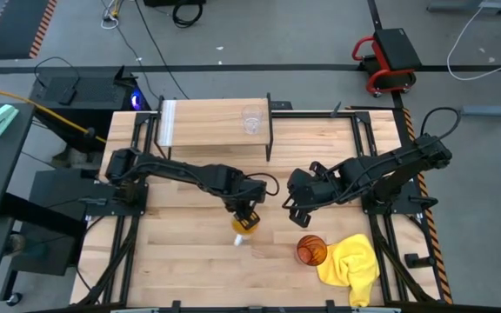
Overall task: Stack small to large cups/mugs on shelf
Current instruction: Put the yellow mug on the shelf
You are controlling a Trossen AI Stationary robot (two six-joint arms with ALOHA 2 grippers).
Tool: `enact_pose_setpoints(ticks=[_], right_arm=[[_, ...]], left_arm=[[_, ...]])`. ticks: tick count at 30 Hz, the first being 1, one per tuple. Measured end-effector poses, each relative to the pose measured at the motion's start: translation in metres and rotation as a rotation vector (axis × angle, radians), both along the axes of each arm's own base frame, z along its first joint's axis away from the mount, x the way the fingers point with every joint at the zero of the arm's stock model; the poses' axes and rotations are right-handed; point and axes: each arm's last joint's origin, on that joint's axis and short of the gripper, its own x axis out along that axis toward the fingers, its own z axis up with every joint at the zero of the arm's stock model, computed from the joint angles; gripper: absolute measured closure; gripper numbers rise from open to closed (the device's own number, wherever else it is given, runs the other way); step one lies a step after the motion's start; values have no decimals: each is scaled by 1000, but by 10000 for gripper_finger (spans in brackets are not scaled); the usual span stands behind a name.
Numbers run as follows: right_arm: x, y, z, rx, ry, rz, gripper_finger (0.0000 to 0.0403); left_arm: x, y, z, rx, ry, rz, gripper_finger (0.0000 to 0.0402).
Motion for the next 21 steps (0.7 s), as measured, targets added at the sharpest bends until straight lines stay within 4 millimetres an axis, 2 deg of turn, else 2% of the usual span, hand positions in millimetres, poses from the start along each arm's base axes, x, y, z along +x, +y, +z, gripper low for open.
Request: enact_pose_setpoints(ticks=[6, 16, 21], right_arm=[[0, 0, 0, -2, -3, -1, 357], [0, 0, 0, -1, -4, -1, 357], [-1, 4, 0, 12, -8, -7, 357]], left_arm=[[7, 2, 17, -1, -63, -19, 280], [-1, 3, 15, 18, 18, -45, 289], [-4, -3, 15, 20, 38, -61, 284]])
